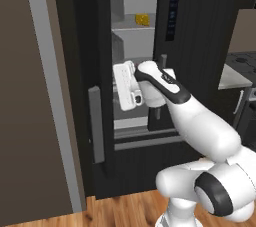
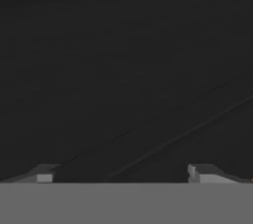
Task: Retrieve the sausage and cheese from the fridge and place them on the cutting board on the counter.
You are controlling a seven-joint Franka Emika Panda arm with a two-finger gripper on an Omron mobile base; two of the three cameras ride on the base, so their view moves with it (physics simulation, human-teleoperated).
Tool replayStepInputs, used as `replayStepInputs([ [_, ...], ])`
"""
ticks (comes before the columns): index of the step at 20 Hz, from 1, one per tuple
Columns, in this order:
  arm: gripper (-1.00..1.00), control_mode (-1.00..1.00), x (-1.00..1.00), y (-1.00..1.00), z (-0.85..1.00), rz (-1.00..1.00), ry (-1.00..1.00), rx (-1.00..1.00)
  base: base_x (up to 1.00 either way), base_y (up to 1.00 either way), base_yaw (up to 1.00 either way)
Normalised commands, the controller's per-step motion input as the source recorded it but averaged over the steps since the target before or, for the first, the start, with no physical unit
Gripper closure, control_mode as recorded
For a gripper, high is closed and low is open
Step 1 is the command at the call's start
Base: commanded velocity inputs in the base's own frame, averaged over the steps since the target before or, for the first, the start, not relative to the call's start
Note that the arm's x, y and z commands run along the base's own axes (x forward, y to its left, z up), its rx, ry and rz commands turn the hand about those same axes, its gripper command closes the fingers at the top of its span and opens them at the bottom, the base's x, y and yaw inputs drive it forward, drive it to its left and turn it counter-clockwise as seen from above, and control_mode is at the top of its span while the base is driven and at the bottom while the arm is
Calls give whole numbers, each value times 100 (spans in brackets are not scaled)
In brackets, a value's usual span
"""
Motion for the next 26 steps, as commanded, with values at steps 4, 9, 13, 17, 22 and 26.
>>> replayStepInputs([
  [4, -100, -100, -32, 100, 16, 6, 4, 1, 0, 0, 0],
  [9, -100, -100, -11, 100, 18, 3, 1, 0, 0, 0, 0],
  [13, -100, -100, 3, 94, 9, 0, 0, 0, 0, 0, 0],
  [17, -100, -100, 0, -26, 1, 0, 3, -4, 0, 0, 0],
  [22, -100, -100, -22, -97, 20, 0, 6, -9, 0, 0, 0],
  [26, -100, -100, -38, -100, 28, 0, 5, -7, 0, 0, 0],
])
